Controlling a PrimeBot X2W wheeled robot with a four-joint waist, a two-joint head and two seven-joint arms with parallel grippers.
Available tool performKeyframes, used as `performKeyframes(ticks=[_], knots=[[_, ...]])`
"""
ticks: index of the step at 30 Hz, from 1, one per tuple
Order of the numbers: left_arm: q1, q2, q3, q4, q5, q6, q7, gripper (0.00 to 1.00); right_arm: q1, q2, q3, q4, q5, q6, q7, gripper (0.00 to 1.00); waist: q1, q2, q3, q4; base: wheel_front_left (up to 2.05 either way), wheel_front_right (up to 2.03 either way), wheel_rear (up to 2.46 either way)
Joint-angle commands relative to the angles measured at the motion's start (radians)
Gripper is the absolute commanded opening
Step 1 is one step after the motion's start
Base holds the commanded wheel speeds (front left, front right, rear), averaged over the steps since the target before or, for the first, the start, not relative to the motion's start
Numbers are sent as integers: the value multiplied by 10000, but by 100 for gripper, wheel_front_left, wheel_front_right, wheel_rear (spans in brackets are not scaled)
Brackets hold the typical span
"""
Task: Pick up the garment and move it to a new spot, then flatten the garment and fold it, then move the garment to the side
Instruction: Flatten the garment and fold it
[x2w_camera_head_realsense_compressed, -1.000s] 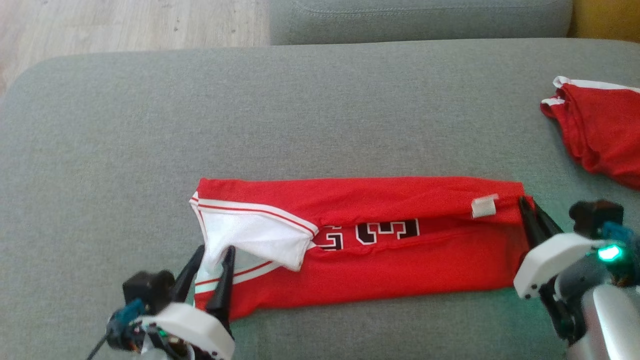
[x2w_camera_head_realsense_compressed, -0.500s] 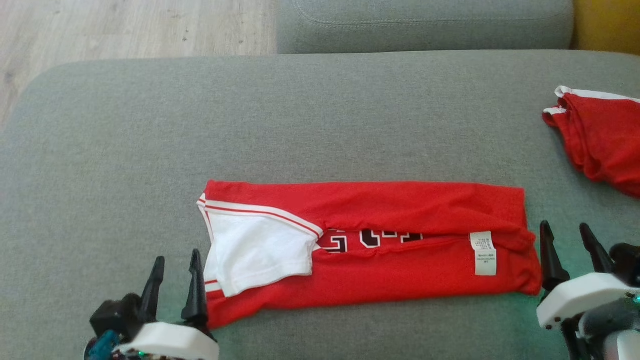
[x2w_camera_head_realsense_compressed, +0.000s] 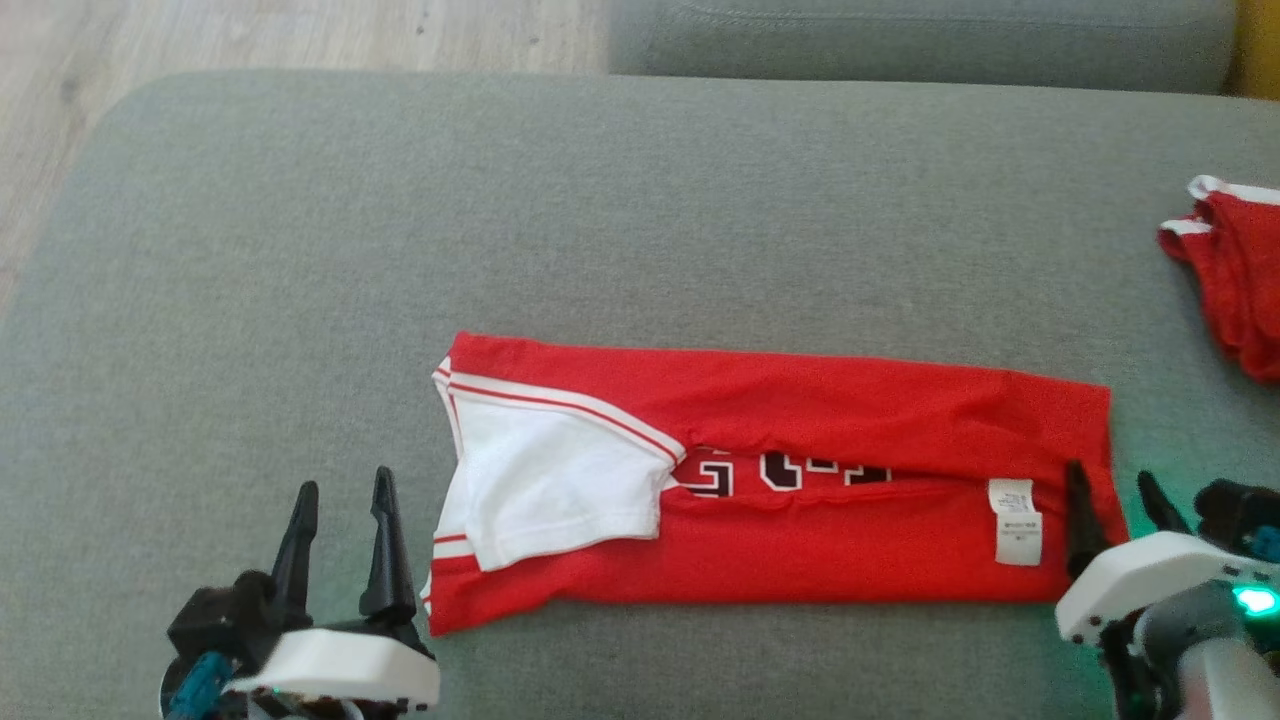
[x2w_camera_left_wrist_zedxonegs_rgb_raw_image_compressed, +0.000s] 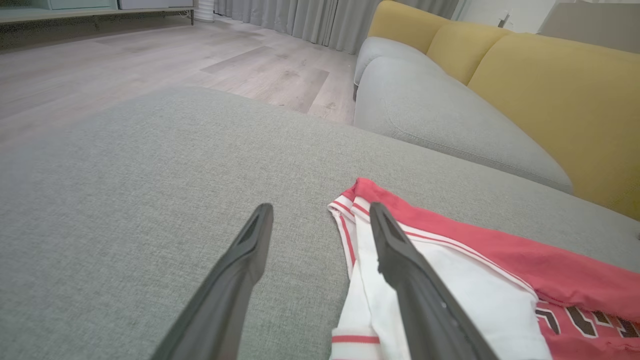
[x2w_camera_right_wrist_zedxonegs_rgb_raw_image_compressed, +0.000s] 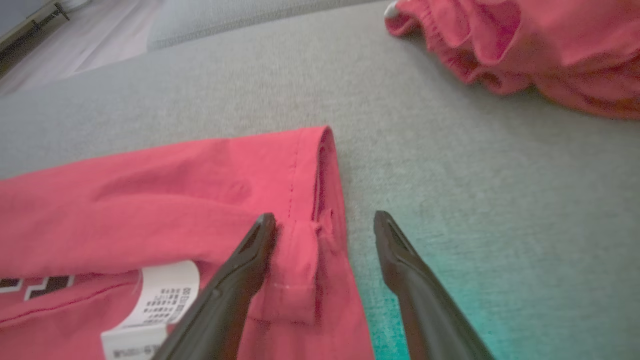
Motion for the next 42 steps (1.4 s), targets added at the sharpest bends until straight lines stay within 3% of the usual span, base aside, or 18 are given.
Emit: performKeyframes(ticks=[1, 7, 8, 9, 12, 13, 20, 30, 36, 42], knots=[[-254, 121, 346, -343, 127, 64, -32, 100, -425, -63, 293, 154, 81, 65, -198, 100, -1, -1, 135, 144, 0, 0, 0], [-272, 175, 360, -451, 163, 172, -4, 100, -405, -62, 837, 1153, 152, 65, -432, 100, -1, -1, 167, 206, 0, 0, 0], [-260, 167, 364, -476, 138, 182, 10, 100, -373, -62, 931, 1278, 176, 65, -438, 88, -1, -1, 146, 186, 0, 0, 0], [-243, 166, 371, -494, 123, 201, 21, 100, -359, -62, 1023, 1410, 230, 65, -433, 51, -1, -1, 127, 151, 0, 0, 0], [-247, 177, 329, -554, 138, 226, 65, 100, -442, -61, 1140, 1719, 349, 65, -485, 18, -1, -1, 90, 17, 0, 0, 0], [-256, 181, 323, -578, 142, 236, 79, 100, -527, -61, 1117, 1788, 350, 65, -535, 0, -1, -1, 86, -38, 0, 0, 0], [-255, 327, 463, -775, 89, 301, 124, 100, -1465, -62, 806, 1354, -155, 65, -603, 0, -1, -1, 110, -787, 0, 0, 0], [-410, 342, 415, -906, 117, 274, 156, 100, -1396, -740, -490, -1119, -403, 65, 543, 0, -1, -1, 271, -2044, 0, 0, 0], [-628, 264, 234, -752, 175, 181, 206, 100, -1083, -549, -687, -1798, -270, 65, 951, 0, -1, -1, 157, -2029, 0, 0, 0], [-538, 254, 115, -587, 157, 137, 234, 100, -498, -232, 534, -2385, 337, 65, 1255, 0, -1, -1, -311, -1387, 0, 0, 0]])
